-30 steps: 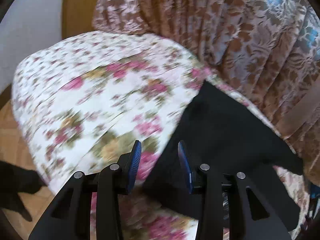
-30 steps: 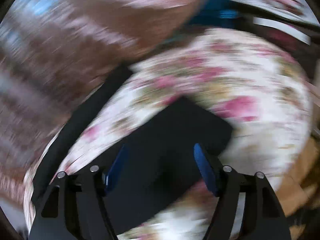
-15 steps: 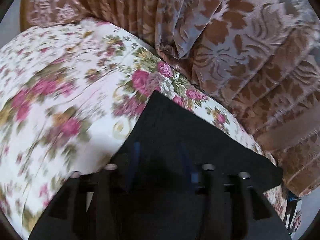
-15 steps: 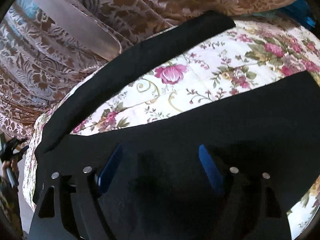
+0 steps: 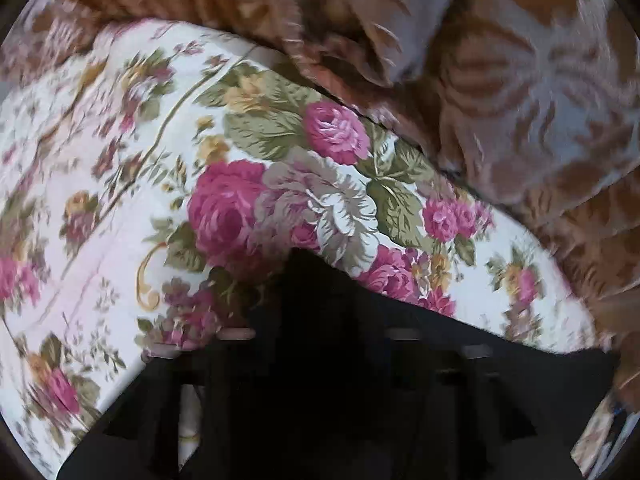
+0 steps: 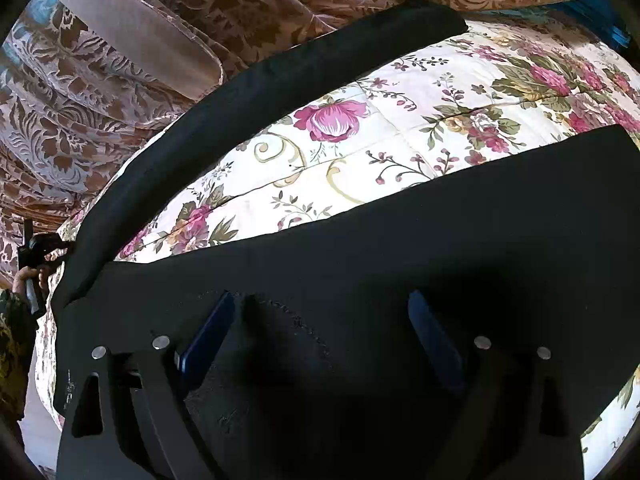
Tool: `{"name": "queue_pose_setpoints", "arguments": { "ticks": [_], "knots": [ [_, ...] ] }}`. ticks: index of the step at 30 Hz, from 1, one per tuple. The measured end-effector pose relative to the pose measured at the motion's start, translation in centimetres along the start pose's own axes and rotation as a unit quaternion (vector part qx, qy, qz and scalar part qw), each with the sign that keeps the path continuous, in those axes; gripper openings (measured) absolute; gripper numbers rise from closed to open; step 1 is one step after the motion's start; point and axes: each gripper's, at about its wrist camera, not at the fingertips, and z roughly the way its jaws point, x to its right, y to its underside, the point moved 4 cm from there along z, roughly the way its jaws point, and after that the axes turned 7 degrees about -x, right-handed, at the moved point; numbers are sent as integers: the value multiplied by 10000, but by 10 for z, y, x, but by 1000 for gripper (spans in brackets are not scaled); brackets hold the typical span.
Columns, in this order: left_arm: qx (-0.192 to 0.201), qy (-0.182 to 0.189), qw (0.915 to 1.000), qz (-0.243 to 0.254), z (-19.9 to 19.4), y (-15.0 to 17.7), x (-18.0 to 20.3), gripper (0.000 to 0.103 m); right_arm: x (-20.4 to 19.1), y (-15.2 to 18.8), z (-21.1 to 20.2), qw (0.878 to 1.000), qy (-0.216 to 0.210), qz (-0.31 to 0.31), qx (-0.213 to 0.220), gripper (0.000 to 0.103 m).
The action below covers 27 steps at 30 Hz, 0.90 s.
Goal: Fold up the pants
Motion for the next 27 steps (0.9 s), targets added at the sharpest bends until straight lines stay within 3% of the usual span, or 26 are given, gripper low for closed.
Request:
{"name": "queue_pose_setpoints", "arguments": {
  "ticks": [3, 5, 8, 12, 15, 20, 27],
  "knots": [
    [594, 24, 9972, 464, -27, 12, 16, 11, 0, 0, 0, 10000, 16, -26, -17, 89],
    [952, 258, 9931, 642, -55, 25, 21, 11, -1, -2, -2, 10000, 24, -34, -9, 89],
    [1511, 676, 9798, 1121, -107, 60, 32, 11, -3, -4, -8, 10000, -36, -47, 50, 88],
    [1841, 1185, 9642, 1498, -155, 123, 33, 9, -15, -12, -15, 9994, -318, -82, 137, 83],
    [1931, 1529, 9565, 1566, -179, 172, 19, 9, -35, -23, -14, 9976, -641, -236, 101, 79],
    [1876, 1771, 9529, 1597, -189, 230, -2, 8, -80, -58, -2, 9897, -1358, -431, -134, 67],
    [1739, 1859, 9526, 1664, -188, 277, -15, 8, -138, -121, 25, 9773, -2067, -119, -443, 61]
  ]
}}
